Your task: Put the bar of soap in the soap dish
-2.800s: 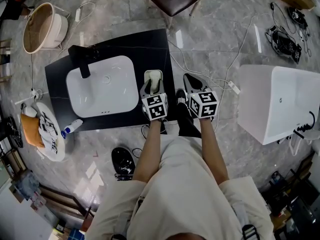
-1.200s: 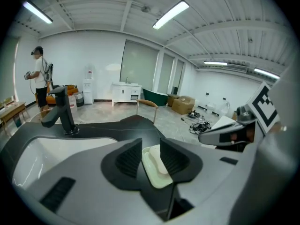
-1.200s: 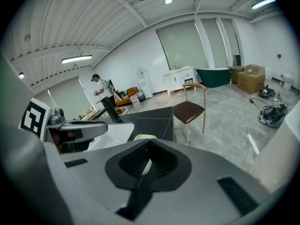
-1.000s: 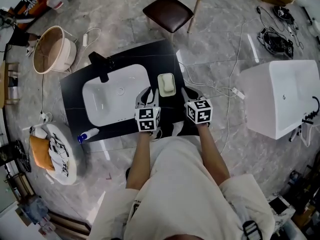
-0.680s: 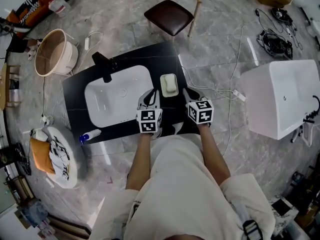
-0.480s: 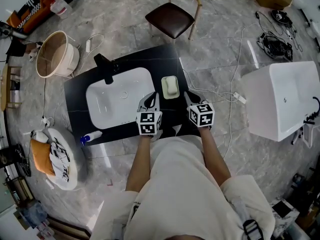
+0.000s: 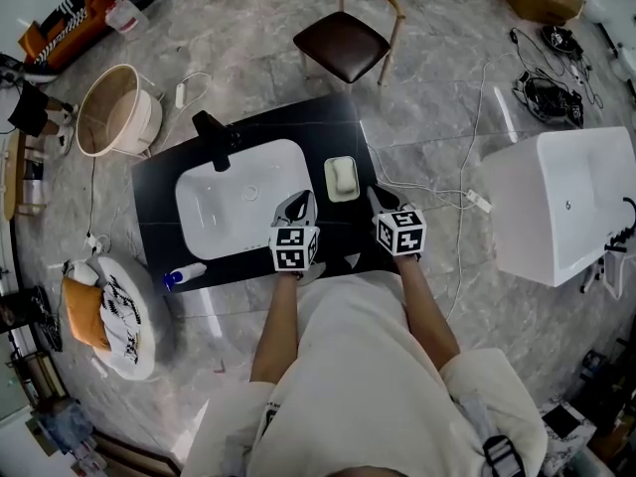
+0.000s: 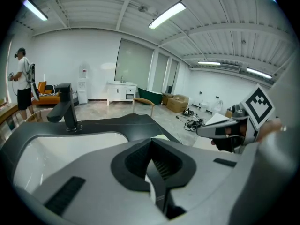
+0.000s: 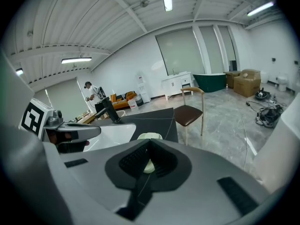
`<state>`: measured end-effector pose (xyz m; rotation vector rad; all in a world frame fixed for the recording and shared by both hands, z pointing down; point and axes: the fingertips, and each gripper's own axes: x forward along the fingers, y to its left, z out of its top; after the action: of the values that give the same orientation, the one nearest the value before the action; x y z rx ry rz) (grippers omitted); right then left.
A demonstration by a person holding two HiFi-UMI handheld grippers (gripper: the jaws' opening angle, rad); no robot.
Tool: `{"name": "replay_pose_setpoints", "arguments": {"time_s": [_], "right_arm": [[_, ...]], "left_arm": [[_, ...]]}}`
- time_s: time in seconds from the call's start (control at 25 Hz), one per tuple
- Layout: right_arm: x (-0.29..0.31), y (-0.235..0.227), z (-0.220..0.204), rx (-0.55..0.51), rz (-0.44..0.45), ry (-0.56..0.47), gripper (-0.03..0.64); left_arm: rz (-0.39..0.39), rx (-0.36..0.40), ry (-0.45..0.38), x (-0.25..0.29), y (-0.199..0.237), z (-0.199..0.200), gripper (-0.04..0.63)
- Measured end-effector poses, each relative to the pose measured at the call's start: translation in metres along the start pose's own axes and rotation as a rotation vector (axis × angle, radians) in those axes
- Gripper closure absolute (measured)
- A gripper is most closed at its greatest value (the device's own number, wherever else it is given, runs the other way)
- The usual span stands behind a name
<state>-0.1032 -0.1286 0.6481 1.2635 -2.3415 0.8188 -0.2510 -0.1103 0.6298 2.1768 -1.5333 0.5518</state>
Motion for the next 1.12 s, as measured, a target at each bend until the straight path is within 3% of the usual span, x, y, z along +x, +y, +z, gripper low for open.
{"name": "replay_pose_setpoints", "arguments": {"time_s": [1.12], "right_arm": [[-0.0026, 0.0012, -0.0067, -0.036, 0.007, 0.009, 0.614]], "left_arm": [[-0.029, 0.013, 0.005, 0.0057, -0.0101, -0.0023, 0.590]]}}
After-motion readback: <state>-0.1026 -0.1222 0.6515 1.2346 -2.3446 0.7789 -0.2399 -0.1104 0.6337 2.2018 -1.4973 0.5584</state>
